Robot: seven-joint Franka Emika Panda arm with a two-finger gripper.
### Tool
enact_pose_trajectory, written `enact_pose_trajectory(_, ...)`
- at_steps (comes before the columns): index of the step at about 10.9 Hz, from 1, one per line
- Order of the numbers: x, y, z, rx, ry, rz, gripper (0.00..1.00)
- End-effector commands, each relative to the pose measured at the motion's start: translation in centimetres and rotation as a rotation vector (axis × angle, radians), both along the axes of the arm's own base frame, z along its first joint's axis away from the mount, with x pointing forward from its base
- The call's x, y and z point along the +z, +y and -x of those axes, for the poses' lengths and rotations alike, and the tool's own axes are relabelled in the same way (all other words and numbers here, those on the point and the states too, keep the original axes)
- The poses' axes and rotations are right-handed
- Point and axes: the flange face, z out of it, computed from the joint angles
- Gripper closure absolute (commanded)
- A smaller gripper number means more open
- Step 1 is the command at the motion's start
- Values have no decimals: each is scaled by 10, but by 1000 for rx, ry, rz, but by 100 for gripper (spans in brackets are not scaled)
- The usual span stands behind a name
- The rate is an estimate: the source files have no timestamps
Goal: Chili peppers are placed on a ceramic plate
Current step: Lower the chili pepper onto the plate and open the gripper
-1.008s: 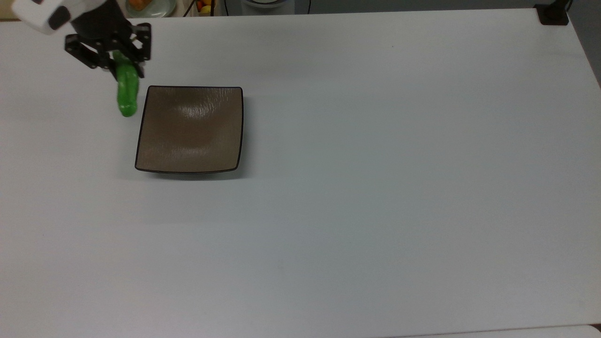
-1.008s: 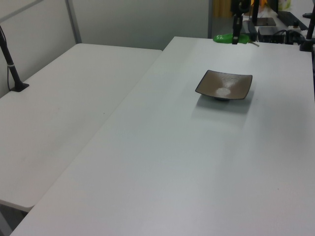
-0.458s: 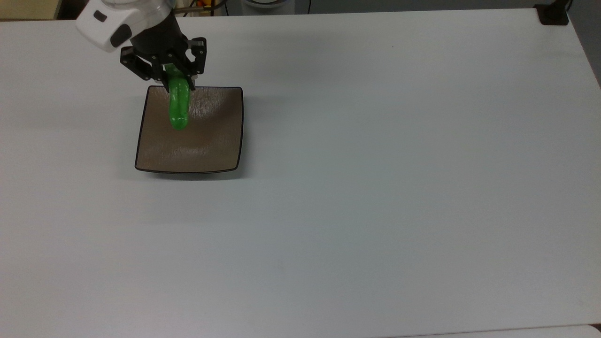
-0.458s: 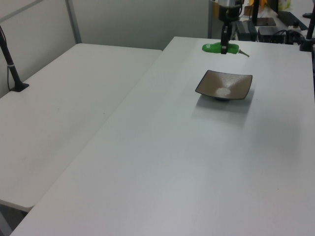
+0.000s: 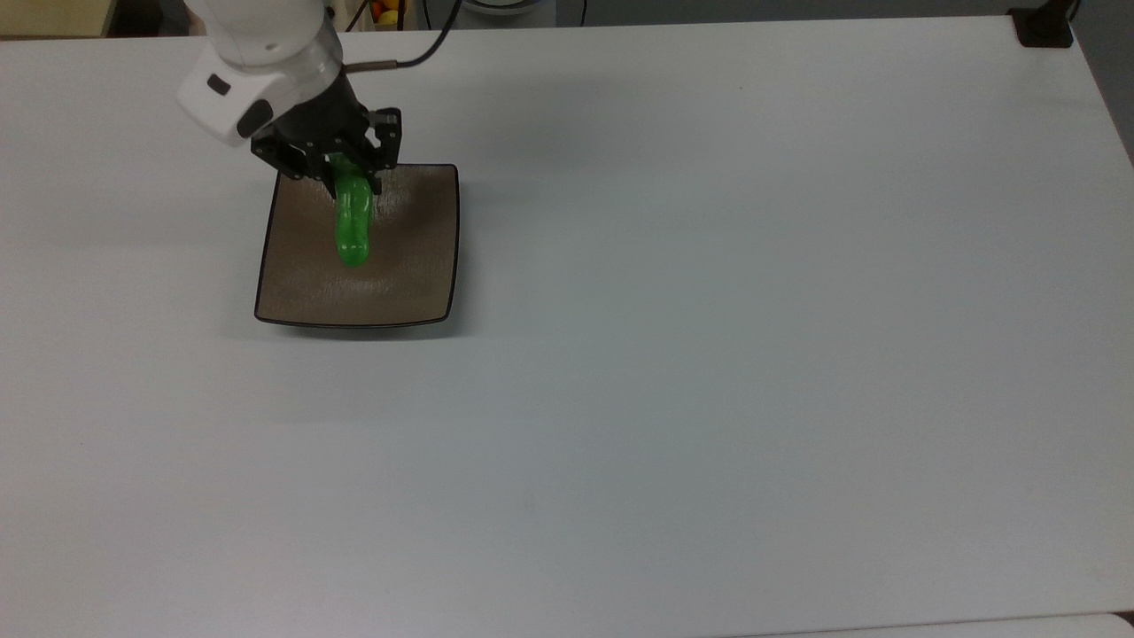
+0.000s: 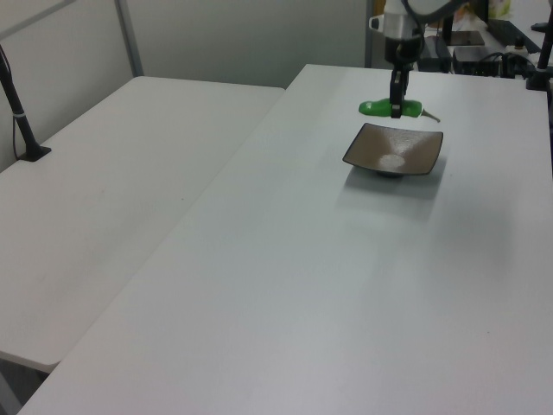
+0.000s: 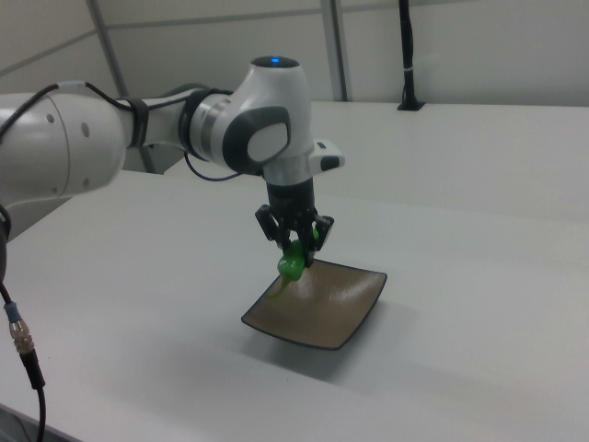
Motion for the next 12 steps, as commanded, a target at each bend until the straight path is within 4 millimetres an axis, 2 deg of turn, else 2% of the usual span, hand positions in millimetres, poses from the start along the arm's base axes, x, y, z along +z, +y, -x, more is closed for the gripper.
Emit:
enact_pose_trajectory(1,-25,2,1,-53,-12,17,89)
enact_pose_trajectory(5,-56,0,0,-52,-21,38,88)
enact_pose_trajectory(12,-89,-2,1,-41,-19,61,87)
